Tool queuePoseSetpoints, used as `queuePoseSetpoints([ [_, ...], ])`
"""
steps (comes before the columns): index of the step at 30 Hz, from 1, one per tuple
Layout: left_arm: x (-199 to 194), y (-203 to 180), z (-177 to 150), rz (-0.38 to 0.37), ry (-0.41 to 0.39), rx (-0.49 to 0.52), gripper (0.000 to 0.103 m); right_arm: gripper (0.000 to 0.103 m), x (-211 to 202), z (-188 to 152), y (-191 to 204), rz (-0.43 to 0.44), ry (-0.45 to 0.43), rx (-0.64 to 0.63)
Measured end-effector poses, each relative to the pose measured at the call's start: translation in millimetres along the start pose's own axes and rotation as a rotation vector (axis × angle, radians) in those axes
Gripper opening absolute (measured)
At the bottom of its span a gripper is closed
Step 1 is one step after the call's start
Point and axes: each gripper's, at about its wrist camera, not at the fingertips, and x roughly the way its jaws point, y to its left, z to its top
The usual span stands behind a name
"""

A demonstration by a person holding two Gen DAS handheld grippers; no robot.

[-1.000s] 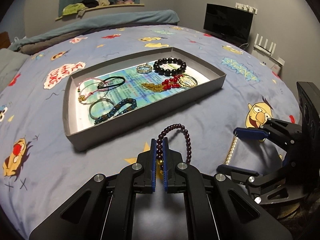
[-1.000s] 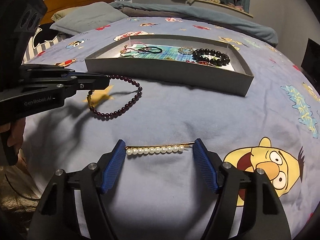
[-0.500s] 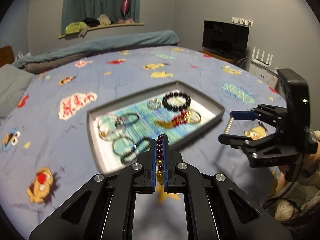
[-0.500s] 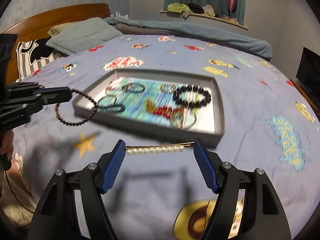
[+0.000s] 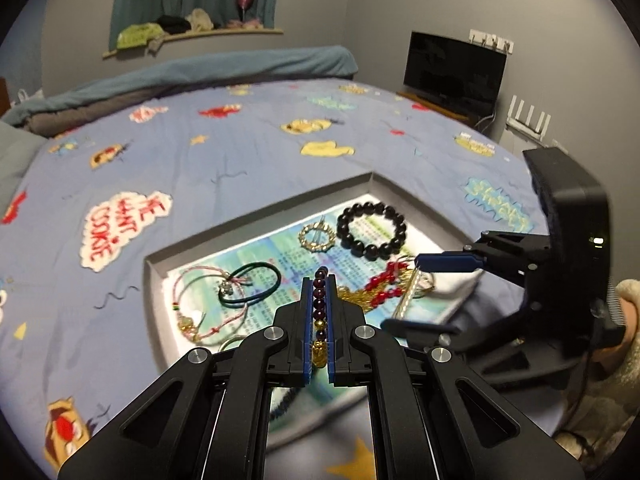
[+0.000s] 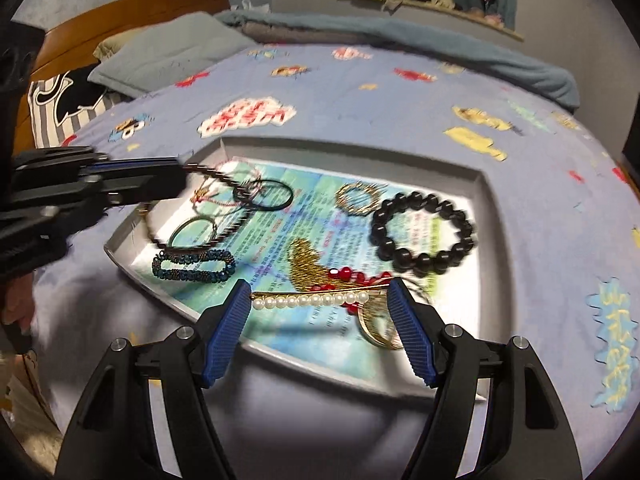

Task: Organize jewelry
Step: 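Carry the red bead bracelet and pearl pin into the tray and open both tools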

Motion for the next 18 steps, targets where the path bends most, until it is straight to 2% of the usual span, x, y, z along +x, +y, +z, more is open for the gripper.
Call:
queuePoseSetpoints([
  [7, 32, 18, -4, -0.022, 0.063, -0.046, 0.006, 0.07, 21, 9, 5, 0.017, 0.076, -0.013],
  [18, 49, 30, -6, 0.016, 0.09, -0.054, 0.006, 0.07, 29, 15, 11, 0.023, 0.128, -0.03],
])
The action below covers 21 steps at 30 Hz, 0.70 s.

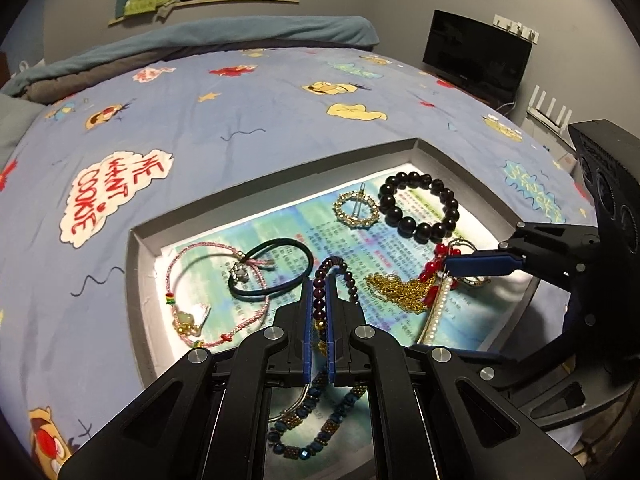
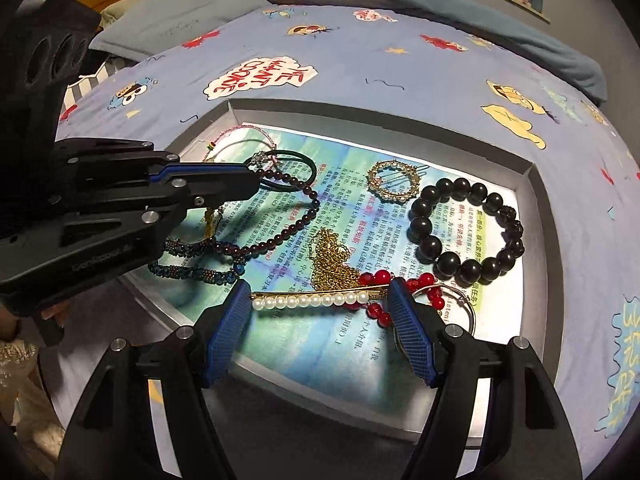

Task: Organize jewelry
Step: 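Carry the red bead bracelet and pearl pin into the tray and open both tools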

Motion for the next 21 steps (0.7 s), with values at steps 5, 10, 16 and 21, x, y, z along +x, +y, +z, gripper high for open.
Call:
queuePoseSetpoints([
  [5, 4, 2, -2, -0.009, 0.018, -0.012, 0.006, 0.07, 0, 1, -1, 0.008, 0.001, 0.015],
  [10, -5, 4, -2, -0.012, 0.003, -0.036, 0.018, 0.071, -8, -2, 2, 0.015, -0.016, 0.009],
  [16, -31, -1, -4, -0.01, -0.029, -0.042, 0.032, 0.077, -33, -14, 0, 0.014, -0.057, 0.022],
  [21, -61, -6, -18, 0.025, -0.057, -0.051, 0.055, 0.083, -58, -30, -6, -0.007, -0.091, 0.031],
])
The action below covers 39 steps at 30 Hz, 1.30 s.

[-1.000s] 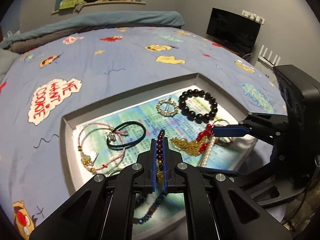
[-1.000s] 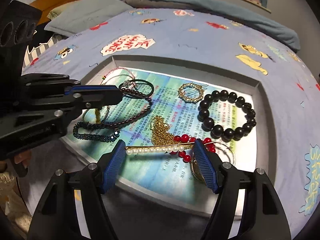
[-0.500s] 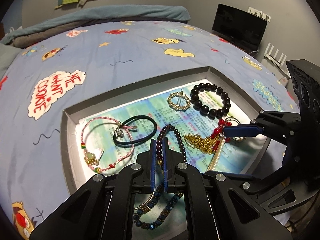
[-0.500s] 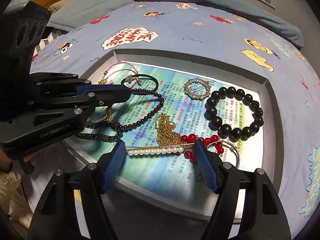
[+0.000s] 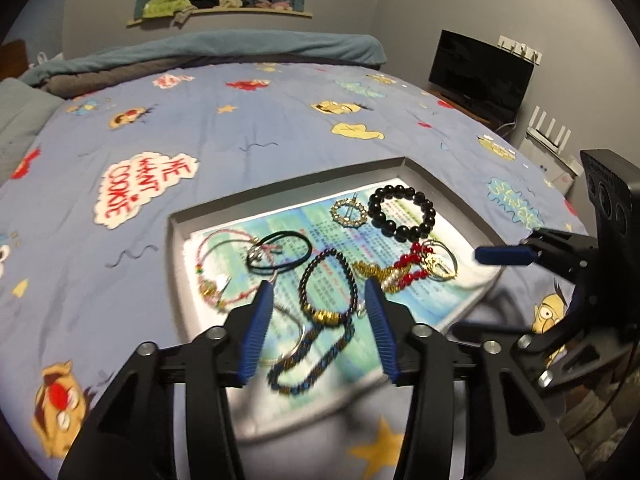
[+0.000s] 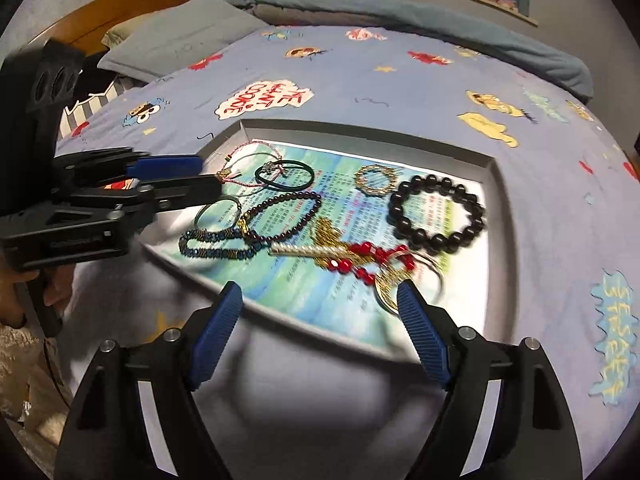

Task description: Organize jewelry

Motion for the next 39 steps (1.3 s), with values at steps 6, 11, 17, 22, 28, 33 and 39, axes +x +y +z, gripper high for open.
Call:
queuePoseSetpoints([
  [6, -29, -4, -17, 0.077, -0.007, -0.03, 0.078, 0.091, -24, -16, -11, -0.04, -0.039, 0.044],
  [11, -42, -10, -32, 0.155, 0.014, -0.045, 0.083, 0.097, -42, -28, -19, -0.066, -0.075, 0.094],
  [17, -55, -15, -44, 0.204, 0.045, -0.115, 0.088, 0.097, -56, -33, -22, -0.103, -0.093, 0.141],
  [22, -61, -26, -44, 0.246, 0.064, -0.127, 0.09, 0.097, -63, -35, -21, -0.133, -0.103, 0.162],
  [28, -63, -35, -44, 0.256, 0.068, -0.116, 0.09, 0.097, -67, -37, -20, -0.129, -0.105, 0.169],
  [33, -63, -36, -44, 0.261, 0.069, -0.115, 0.09, 0.097, -70, -38, -21, -0.134, -0.108, 0.172],
  [39, -64, -37, -44, 0.26, 0.066, -0.114, 0.09, 0.097, -71, -39, -21, -0.135, -0.11, 0.174],
])
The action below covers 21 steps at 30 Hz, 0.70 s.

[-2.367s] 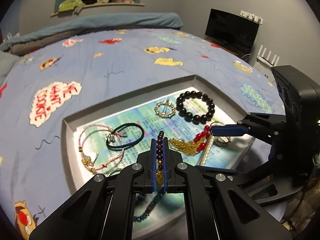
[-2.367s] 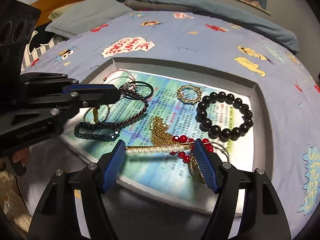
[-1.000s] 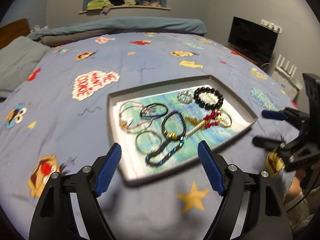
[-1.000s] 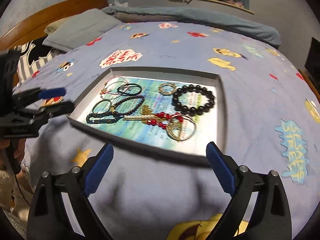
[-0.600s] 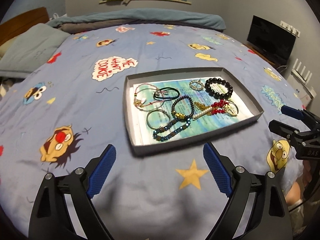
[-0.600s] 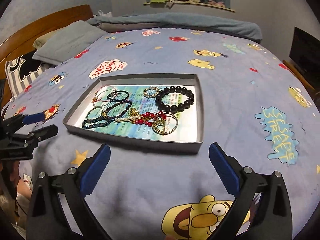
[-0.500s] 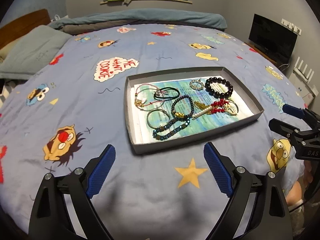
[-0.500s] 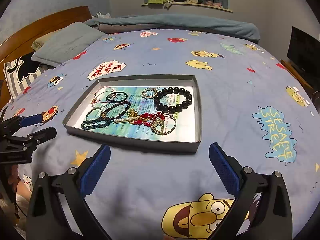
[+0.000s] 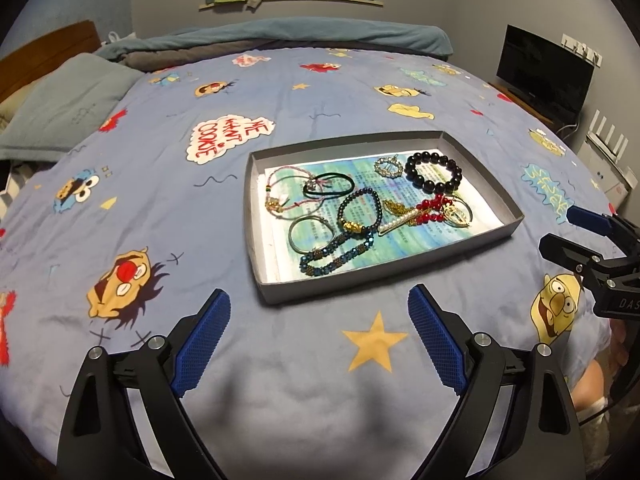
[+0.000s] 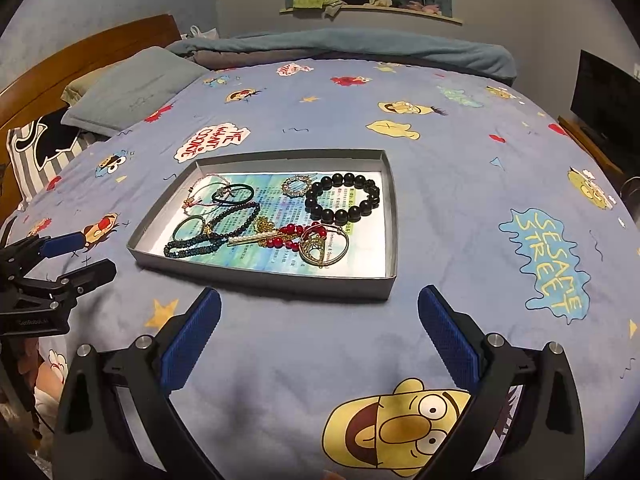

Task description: Organize jewelry

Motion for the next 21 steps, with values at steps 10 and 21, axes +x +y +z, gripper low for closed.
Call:
queuePoseSetpoints([
  [10, -2.1, 3.8, -0.9, 0.001, -0.006, -0.004, 0.09, 0.097, -4.5, 0.5, 2.4, 0.003, -0.01, -0.004],
  [21, -2.5, 3.9, -0.2, 0.001, -0.008, -0.005, 0.091, 0.097, -5.8, 2.3, 2.4, 0.003, -0.011, -0.004],
])
